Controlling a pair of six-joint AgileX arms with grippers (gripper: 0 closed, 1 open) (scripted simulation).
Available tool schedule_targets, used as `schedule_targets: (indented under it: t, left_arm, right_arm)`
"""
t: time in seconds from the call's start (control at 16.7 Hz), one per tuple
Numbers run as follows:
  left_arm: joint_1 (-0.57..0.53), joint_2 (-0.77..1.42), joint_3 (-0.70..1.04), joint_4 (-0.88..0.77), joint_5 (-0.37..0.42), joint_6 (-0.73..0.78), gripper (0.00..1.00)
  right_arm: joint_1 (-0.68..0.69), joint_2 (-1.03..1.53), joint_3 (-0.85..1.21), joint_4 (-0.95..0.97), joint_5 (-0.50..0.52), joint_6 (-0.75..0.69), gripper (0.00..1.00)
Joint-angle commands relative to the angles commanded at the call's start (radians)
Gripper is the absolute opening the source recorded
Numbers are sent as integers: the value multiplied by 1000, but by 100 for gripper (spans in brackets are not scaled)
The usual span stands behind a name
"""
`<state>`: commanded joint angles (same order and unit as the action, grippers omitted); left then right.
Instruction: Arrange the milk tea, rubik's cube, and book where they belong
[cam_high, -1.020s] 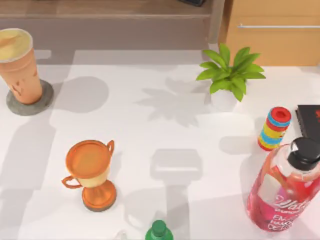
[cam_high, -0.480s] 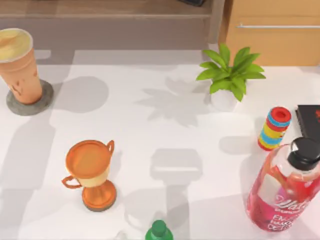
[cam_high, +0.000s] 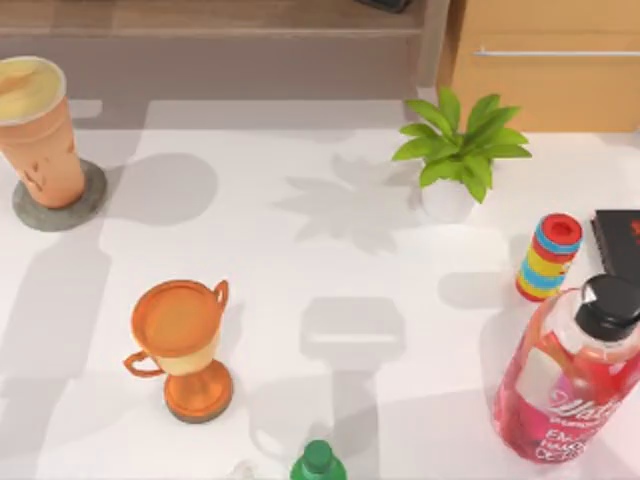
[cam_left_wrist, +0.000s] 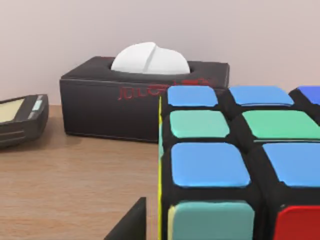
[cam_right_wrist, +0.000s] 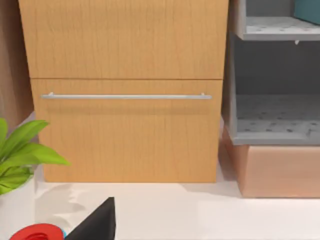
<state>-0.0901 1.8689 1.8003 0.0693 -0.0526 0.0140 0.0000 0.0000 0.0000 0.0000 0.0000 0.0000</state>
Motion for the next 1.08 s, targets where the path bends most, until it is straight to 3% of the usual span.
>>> schedule_targets:
  t: [0.6, 1.08]
  left_arm:
    - [-3, -4, -4, 1, 0, 0, 100]
    - [-6, -122, -152, 30, -6, 0, 100]
  right_arm:
    - [0, 0, 0, 0, 0, 0, 100]
    - [0, 0, 0, 0, 0, 0, 100]
